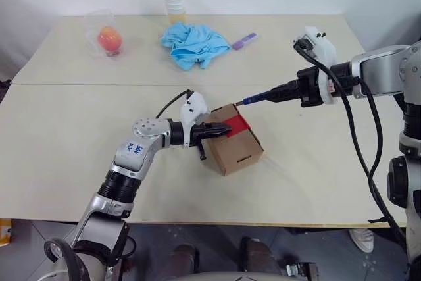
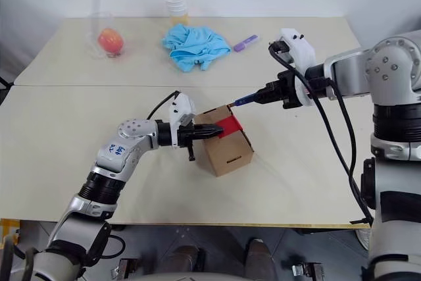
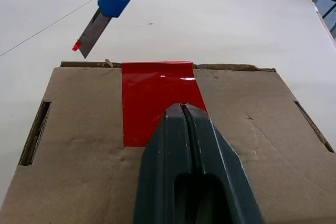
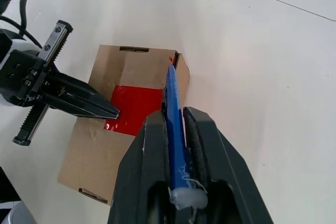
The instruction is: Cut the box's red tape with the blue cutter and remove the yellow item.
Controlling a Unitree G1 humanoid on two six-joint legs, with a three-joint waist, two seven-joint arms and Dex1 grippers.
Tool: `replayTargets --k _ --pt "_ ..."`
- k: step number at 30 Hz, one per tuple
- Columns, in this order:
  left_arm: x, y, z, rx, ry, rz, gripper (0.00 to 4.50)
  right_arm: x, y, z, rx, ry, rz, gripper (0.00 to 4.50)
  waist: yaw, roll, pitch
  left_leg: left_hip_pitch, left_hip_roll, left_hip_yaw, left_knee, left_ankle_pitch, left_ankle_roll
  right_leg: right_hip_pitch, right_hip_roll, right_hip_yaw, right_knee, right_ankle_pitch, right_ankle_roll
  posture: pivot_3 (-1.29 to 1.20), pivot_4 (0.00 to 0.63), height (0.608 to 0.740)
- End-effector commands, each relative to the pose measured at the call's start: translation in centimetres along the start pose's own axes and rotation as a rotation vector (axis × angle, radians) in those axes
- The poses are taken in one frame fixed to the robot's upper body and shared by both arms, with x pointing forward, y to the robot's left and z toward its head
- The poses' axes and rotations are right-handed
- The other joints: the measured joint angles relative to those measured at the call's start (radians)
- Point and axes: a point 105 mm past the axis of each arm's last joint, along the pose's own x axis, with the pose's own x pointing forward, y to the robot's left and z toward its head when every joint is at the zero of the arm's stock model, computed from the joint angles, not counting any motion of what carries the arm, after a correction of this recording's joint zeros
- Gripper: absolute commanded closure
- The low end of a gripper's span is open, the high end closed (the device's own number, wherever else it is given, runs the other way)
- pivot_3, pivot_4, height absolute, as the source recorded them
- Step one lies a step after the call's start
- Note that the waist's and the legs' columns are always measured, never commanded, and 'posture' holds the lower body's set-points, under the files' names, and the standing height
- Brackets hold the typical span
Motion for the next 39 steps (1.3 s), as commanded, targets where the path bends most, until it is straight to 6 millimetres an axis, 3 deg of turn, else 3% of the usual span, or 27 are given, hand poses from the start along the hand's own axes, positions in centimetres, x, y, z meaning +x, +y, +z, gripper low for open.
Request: replayTargets --k 1,21,30,39 --pt "-0.2 -0.1 -1.1 -0.040 0.030 0.005 4.50 -0.7 0.2 0.4 -0.020 -0.040 -0.001 4.34 0.000 0.000 0.000 0.000 0.000 0.000 0.000 0.000 0.000 0.000 0.000 0.000 0.000 0.000 0.000 0.00 0.150 0.740" --pt "0.1 -0.3 -0.8 -0.039 0.044 0.003 4.50 0.5 1.0 -1.1 -0.034 0.027 0.047 4.34 -0.001 0.000 0.000 0.001 0.000 0.000 0.001 0.000 0.000 0.000 0.000 0.000 0.002 0.000 0.000 0.00 0.150 0.740" --pt "0.3 -0.6 -1.0 -0.046 0.048 0.008 4.50 0.9 1.6 -0.3 -0.023 0.029 0.083 4.34 -0.002 0.000 0.000 0.001 0.000 0.000 0.002 0.000 0.000 0.000 -0.001 0.000 0.003 0.000 0.000 0.00 0.150 0.740" --pt "0.7 -0.9 -1.7 -0.034 0.086 -0.002 4.50 1.5 2.0 -0.4 0.004 0.158 0.108 4.34 -0.015 0.000 0.000 0.001 -0.001 0.000 0.003 0.000 0.000 0.000 -0.001 0.000 0.004 0.000 0.000 0.00 0.150 0.740"
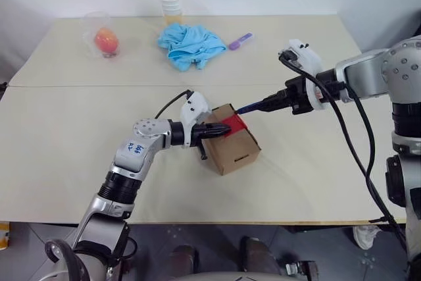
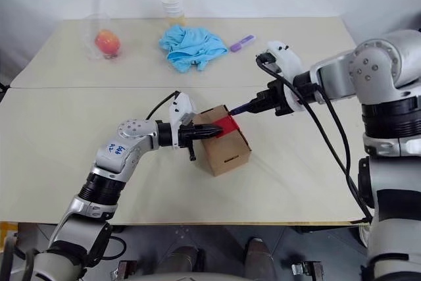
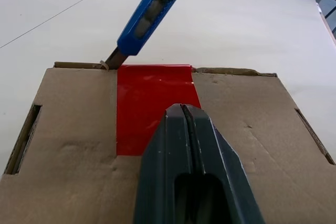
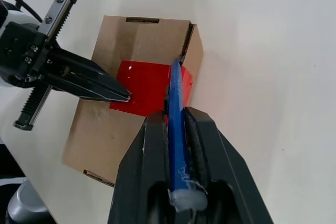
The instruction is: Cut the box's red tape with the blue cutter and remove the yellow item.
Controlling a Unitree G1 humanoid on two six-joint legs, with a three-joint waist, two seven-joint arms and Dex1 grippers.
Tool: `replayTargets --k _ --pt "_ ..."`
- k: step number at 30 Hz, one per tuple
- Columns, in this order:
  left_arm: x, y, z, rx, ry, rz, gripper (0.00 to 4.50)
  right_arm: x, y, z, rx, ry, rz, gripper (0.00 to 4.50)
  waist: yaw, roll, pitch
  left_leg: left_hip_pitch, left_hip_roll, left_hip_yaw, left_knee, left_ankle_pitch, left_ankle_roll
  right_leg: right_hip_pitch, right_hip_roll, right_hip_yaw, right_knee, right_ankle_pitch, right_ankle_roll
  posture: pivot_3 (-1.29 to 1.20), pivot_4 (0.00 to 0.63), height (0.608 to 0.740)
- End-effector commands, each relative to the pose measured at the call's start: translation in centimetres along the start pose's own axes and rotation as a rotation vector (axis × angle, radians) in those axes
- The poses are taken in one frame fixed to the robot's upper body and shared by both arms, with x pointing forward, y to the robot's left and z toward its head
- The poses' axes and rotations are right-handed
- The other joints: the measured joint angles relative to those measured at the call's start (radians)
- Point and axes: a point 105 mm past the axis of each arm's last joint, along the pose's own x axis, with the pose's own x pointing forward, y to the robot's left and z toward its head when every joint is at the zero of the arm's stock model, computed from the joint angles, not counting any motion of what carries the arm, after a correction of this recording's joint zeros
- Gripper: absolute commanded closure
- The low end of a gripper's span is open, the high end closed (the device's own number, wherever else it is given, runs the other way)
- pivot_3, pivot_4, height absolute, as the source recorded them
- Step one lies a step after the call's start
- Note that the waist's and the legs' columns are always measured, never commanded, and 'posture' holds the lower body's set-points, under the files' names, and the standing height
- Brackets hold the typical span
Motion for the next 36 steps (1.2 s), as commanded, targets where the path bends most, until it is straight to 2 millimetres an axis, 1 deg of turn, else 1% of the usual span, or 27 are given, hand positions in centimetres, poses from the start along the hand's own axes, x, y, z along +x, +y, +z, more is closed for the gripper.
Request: replayTargets --k 1,8,12,14,21,27,31,36 --pt "0.6 -0.7 -1.7 -0.013 0.066 -0.017 4.50 0.0 1.3 0.3 -0.010 0.040 0.067 4.34 -0.005 0.000 0.000 0.000 0.000 0.000 0.000 0.000 0.000 0.000 0.000 0.000 0.000 0.000 0.000 0.00 0.150 0.740" --pt "1.0 -0.6 -2.3 0.007 0.103 0.000 4.50 0.1 2.0 0.4 0.014 0.101 0.095 4.34 -0.006 0.000 0.000 0.001 0.000 0.000 0.000 0.000 0.000 0.001 0.000 0.000 0.000 0.000 0.000 0.00 0.150 0.740" --pt "1.2 -0.7 -2.4 0.004 0.103 0.001 4.50 0.6 1.6 1.4 0.049 0.093 0.057 4.34 -0.007 0.000 0.000 0.001 0.000 0.000 0.000 0.000 0.000 0.001 -0.001 0.000 0.000 0.000 0.000 0.00 0.150 0.740" --pt "1.3 -0.7 -2.4 0.004 0.103 0.002 4.50 0.7 1.5 1.6 0.058 0.093 0.050 4.34 -0.008 0.000 0.000 0.001 0.000 0.000 0.000 0.000 0.000 0.001 -0.001 0.000 0.001 0.000 0.000 0.00 0.150 0.740" --pt "1.2 -0.3 -2.7 -0.003 0.117 0.026 4.50 0.2 2.4 0.0 0.041 0.171 0.102 4.34 -0.007 -0.001 0.000 0.001 0.000 0.000 0.000 0.000 0.000 0.001 -0.001 0.000 0.001 0.000 0.000 0.00 0.150 0.740" --pt "1.2 -0.2 -2.9 -0.012 0.123 0.036 4.50 -0.1 2.2 -1.8 0.054 0.230 0.102 4.34 -0.005 -0.001 0.000 0.001 -0.001 0.000 0.000 0.000 0.000 0.001 -0.001 0.000 0.001 0.000 0.000 0.00 0.150 0.740" --pt "1.2 -0.2 -2.9 -0.016 0.124 0.036 4.50 -0.1 1.9 -2.5 0.064 0.249 0.088 4.34 -0.005 -0.001 -0.001 0.001 -0.001 0.000 0.000 0.000 0.000 0.001 -0.001 0.000 0.000 0.000 0.000 0.00 0.150 0.740" --pt "1.2 -0.2 -2.9 -0.018 0.121 0.037 4.50 0.2 1.4 -2.8 0.074 0.256 0.064 4.34 -0.005 -0.001 -0.001 0.001 0.000 0.000 0.000 0.000 0.000 0.001 -0.001 0.000 0.001 0.000 0.000 0.00 0.150 0.740"
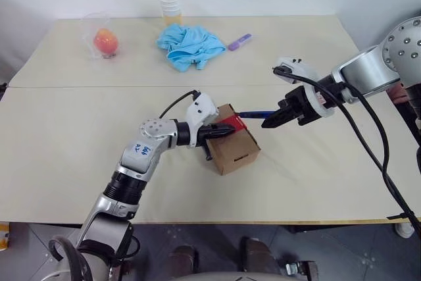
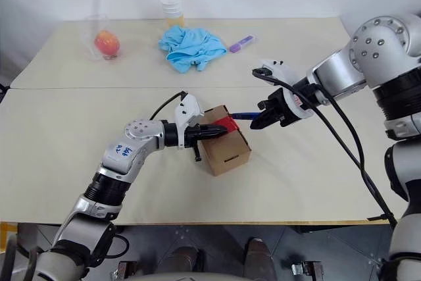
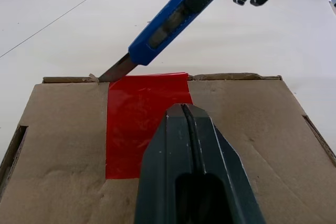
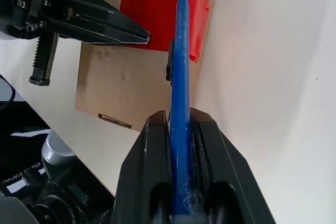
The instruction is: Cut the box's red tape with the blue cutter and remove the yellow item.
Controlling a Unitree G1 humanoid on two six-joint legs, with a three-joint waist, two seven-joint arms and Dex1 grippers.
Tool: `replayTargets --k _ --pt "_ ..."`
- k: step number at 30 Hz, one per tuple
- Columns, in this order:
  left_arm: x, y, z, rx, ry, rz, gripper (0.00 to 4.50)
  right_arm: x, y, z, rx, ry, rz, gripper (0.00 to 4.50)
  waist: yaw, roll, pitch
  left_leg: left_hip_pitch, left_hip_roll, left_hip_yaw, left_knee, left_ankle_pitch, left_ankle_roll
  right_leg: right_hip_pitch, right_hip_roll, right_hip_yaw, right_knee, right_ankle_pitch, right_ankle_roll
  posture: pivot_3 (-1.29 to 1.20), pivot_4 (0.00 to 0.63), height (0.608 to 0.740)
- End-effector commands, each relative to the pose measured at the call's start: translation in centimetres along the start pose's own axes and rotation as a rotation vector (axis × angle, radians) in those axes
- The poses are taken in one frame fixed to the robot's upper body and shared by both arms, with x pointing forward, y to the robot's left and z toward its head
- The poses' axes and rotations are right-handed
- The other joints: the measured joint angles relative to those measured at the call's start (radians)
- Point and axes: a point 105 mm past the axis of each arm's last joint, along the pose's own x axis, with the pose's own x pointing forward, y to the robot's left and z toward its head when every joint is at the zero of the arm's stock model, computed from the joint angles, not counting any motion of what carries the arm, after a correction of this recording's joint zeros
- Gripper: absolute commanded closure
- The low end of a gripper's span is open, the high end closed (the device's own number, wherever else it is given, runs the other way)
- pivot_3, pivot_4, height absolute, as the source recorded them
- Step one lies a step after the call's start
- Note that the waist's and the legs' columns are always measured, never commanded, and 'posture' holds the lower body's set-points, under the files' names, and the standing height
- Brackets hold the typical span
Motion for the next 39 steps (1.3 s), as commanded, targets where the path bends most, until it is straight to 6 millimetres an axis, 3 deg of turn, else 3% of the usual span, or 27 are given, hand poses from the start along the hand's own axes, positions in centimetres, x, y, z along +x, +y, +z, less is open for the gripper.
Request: replayTargets --k 1,19,26,39 --pt "0.3 -0.2 -2.8 -0.055 0.101 0.010 4.50 0.4 0.9 -0.5 -0.019 0.034 0.043 4.34 0.000 0.000 0.000 0.000 0.000 0.000 0.000 0.000 0.000 0.000 0.000 0.000 0.000 0.000 0.000 0.00 0.150 0.740" --pt "0.3 -0.3 -3.1 -0.058 0.107 0.018 4.50 0.7 1.6 2.6 -0.071 0.061 -0.004 4.34 -0.003 0.000 0.000 0.000 0.000 0.000 0.004 0.000 0.000 0.000 0.000 0.001 0.003 0.000 0.000 0.00 0.150 0.740" --pt "0.3 -0.3 -3.3 -0.063 0.111 0.033 4.50 0.6 1.0 2.7 -0.082 0.101 -0.045 4.34 -0.003 0.000 0.000 0.000 0.000 0.000 0.004 0.000 0.000 0.000 0.000 0.001 0.004 0.000 0.000 0.00 0.150 0.740" --pt "0.0 -0.1 -3.7 -0.076 0.118 0.065 4.50 0.3 0.3 1.2 -0.148 0.227 -0.061 4.34 -0.002 0.000 0.000 0.000 0.000 -0.001 0.004 0.000 0.000 0.000 0.000 0.000 0.003 0.000 0.000 0.00 0.150 0.740"
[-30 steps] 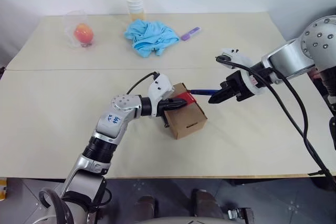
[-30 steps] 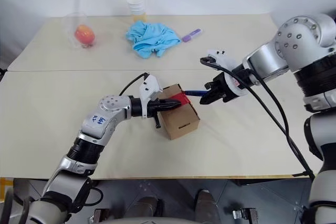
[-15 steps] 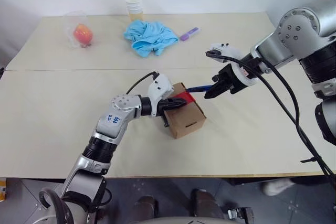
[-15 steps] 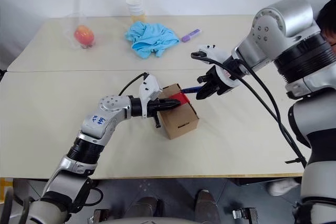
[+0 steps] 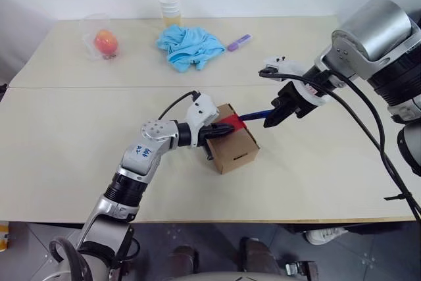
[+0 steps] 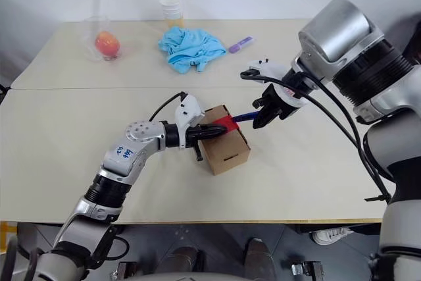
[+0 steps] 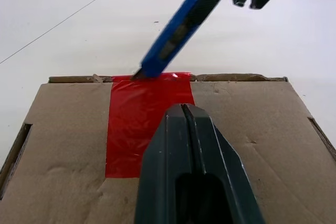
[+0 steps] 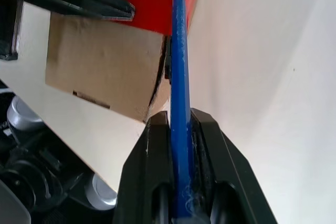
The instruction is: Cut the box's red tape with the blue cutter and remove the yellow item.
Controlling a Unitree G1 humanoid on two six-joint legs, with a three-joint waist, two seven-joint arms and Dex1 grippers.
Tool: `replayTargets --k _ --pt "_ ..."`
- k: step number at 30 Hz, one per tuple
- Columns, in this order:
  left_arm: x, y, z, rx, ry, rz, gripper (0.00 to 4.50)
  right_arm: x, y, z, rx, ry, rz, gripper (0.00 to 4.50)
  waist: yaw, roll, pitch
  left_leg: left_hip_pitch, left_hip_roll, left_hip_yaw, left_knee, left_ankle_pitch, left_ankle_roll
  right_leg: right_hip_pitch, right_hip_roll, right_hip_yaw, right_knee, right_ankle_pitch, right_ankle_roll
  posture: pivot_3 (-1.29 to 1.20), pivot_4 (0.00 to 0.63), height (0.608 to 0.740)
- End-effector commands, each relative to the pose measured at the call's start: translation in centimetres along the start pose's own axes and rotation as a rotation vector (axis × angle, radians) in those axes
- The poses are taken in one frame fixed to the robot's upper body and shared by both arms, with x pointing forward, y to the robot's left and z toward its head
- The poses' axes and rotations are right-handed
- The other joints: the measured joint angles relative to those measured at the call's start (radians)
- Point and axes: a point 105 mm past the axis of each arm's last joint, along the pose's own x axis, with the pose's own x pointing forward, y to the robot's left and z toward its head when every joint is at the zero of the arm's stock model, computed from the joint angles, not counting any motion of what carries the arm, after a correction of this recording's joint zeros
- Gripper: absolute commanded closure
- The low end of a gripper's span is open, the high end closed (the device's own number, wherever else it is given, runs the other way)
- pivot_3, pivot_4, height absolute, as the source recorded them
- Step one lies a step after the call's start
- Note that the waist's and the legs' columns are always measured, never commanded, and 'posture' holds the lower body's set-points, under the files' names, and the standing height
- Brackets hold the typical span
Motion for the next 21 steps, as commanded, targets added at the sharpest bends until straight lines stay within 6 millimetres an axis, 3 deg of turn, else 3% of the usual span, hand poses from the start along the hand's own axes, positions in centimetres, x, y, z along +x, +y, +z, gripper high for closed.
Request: replayTargets --k 1,13,18,21 --pt "-0.1 -0.2 -3.5 -0.073 0.116 0.019 4.50 -0.3 0.5 -0.2 -0.031 0.024 0.017 4.34 0.000 0.000 0.000 0.000 0.000 0.000 0.000 0.000 0.000 0.000 0.000 0.000 0.000 0.000 0.000 0.00 0.150 0.740" --pt "-0.3 0.0 -3.6 -0.084 0.116 0.034 4.50 -0.9 0.9 -3.9 -0.025 0.102 0.096 4.34 0.010 0.000 0.000 0.000 0.000 0.000 -0.001 0.000 0.000 0.000 0.000 0.000 -0.001 0.000 0.000 0.00 0.150 0.740" --pt "-0.4 0.2 -2.8 -0.067 0.077 0.029 4.50 -1.9 0.0 -4.5 -0.031 -0.004 0.073 4.34 0.023 0.000 0.000 0.000 0.000 0.000 -0.001 0.000 0.000 0.000 0.000 0.000 -0.002 0.000 0.000 0.00 0.150 0.740" --pt "-0.8 0.3 -1.2 -0.031 -0.003 0.002 4.50 -3.2 -0.1 -5.3 -0.048 -0.102 0.106 4.34 0.026 0.000 0.000 -0.001 0.000 0.001 -0.001 0.000 0.000 0.000 0.000 0.000 -0.002 0.000 0.000 0.00 0.150 0.740"
